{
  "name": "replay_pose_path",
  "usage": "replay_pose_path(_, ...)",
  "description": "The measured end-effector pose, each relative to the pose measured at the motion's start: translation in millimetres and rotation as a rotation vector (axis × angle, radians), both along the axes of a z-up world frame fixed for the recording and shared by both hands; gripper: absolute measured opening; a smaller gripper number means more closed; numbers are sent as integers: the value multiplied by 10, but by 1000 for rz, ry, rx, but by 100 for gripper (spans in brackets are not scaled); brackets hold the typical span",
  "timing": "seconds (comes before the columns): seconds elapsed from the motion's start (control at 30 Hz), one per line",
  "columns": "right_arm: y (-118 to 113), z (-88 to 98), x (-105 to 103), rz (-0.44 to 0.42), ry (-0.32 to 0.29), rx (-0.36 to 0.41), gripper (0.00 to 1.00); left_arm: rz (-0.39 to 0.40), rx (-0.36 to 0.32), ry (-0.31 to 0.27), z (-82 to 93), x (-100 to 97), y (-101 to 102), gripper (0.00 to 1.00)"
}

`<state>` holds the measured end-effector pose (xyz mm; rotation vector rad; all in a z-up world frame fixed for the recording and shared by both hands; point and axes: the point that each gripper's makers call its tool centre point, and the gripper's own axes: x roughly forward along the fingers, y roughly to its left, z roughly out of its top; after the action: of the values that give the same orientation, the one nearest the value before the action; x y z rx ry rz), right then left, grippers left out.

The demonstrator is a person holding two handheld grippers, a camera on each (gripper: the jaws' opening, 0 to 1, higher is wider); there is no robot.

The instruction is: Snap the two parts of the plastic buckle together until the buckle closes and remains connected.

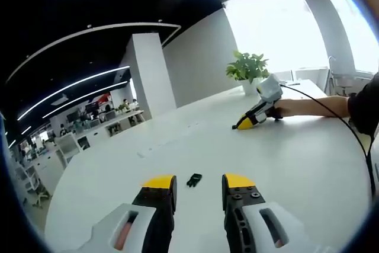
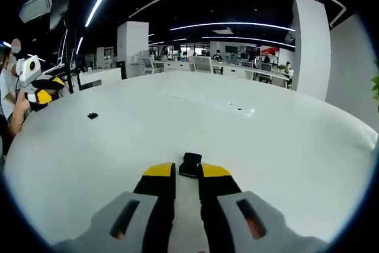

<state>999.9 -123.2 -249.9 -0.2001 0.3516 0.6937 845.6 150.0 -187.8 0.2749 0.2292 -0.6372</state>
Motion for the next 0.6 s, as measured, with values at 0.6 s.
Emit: replay_pose_path(0.6, 48, 26, -31, 18, -6, 4, 13, -3, 3, 2, -17, -20, -7, 30)
